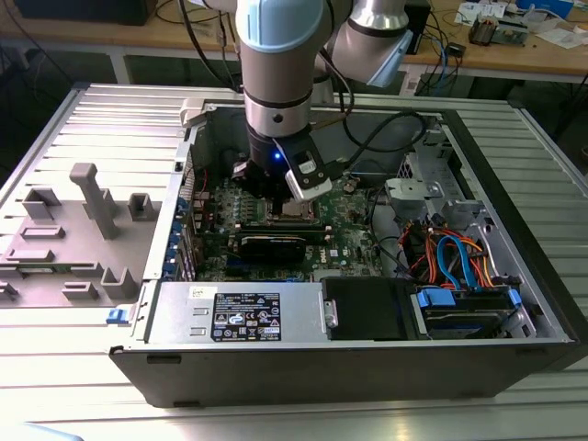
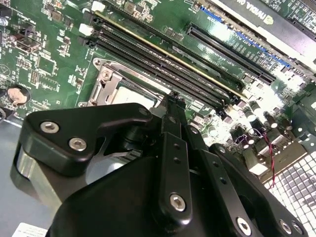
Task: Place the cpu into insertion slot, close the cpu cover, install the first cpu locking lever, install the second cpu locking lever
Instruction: 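Install the second cpu locking lever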
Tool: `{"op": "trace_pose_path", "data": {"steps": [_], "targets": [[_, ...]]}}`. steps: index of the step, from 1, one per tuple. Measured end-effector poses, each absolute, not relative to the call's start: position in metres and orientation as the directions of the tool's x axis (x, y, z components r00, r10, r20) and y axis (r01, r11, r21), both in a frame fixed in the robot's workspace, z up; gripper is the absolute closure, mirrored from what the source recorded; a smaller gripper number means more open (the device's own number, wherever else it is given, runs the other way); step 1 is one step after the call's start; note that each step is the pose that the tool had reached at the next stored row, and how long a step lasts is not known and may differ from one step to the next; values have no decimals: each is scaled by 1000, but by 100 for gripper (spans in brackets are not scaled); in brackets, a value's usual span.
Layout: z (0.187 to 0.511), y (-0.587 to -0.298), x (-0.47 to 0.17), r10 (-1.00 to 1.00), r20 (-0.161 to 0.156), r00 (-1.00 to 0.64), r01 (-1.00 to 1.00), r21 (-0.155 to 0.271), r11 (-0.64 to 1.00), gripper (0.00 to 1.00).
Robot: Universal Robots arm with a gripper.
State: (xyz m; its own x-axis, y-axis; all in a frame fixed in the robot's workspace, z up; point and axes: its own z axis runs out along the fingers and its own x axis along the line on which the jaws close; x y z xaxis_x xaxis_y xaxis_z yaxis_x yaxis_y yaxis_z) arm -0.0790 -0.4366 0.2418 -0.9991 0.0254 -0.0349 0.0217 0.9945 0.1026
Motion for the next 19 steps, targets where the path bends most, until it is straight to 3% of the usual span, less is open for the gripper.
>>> {"op": "trace_pose_path", "data": {"steps": [19], "targets": [[219, -437, -93, 26, -36, -999, 22, 102, 995, 89]]}}
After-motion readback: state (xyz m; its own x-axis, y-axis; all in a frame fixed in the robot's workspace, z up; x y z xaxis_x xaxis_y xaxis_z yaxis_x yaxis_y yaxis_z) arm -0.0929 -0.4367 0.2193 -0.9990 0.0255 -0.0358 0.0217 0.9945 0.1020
